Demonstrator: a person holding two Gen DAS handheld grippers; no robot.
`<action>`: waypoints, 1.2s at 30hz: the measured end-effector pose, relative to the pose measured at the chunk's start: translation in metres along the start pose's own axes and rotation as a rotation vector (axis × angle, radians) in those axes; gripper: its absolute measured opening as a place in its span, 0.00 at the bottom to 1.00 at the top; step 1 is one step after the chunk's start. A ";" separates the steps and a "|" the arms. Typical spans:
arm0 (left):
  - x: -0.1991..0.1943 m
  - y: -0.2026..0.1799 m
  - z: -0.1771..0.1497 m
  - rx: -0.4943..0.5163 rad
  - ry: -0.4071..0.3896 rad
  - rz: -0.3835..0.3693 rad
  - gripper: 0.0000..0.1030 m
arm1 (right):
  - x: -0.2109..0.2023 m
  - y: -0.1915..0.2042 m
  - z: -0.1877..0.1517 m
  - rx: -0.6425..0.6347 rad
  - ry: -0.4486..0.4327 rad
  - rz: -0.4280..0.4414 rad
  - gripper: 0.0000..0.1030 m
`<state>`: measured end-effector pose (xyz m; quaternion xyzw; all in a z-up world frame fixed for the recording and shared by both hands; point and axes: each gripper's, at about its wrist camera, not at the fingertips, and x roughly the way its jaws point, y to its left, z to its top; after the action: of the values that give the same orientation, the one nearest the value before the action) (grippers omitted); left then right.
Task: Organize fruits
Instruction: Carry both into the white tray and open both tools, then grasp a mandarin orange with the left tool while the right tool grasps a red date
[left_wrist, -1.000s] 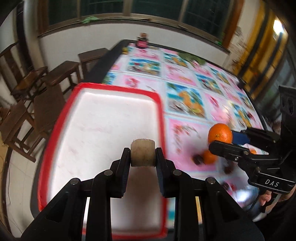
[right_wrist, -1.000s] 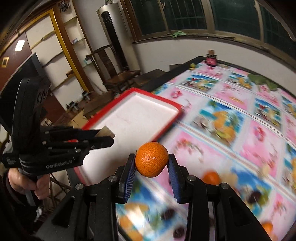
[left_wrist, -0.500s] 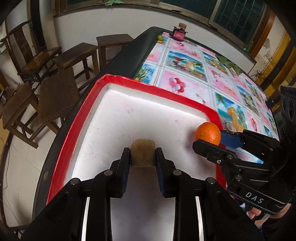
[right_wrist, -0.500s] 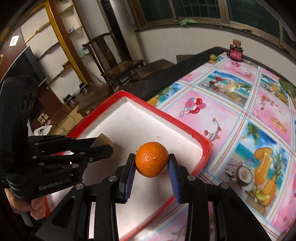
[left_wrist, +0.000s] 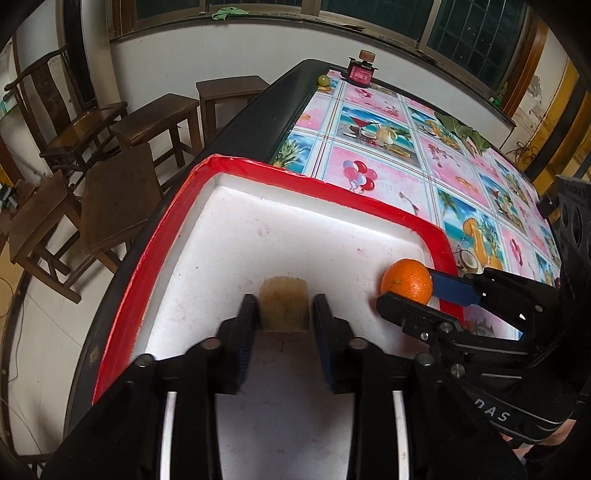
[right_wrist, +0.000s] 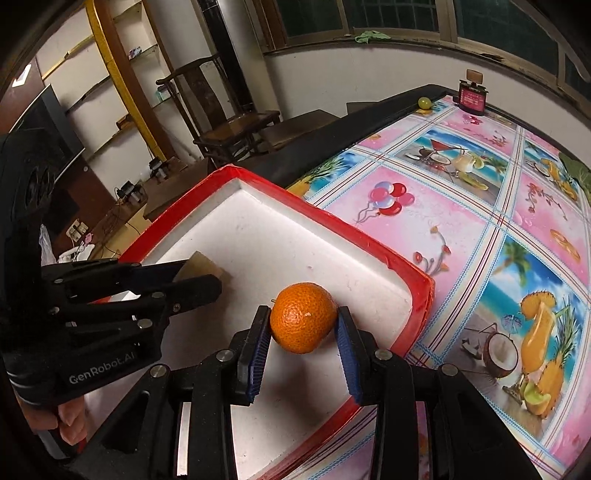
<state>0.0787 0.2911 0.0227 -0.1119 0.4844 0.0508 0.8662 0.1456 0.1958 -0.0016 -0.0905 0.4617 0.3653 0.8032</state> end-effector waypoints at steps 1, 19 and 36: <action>-0.001 0.001 0.000 -0.009 0.001 0.002 0.47 | -0.001 -0.001 -0.001 0.008 -0.005 0.004 0.40; -0.054 -0.026 -0.039 0.030 -0.073 -0.012 0.72 | -0.142 -0.027 -0.084 0.114 -0.158 0.015 0.76; -0.100 -0.094 -0.087 0.144 -0.081 -0.131 0.72 | -0.221 -0.058 -0.206 0.310 -0.219 -0.065 0.82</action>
<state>-0.0272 0.1810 0.0773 -0.0787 0.4431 -0.0362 0.8923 -0.0228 -0.0565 0.0510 0.0598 0.4191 0.2715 0.8643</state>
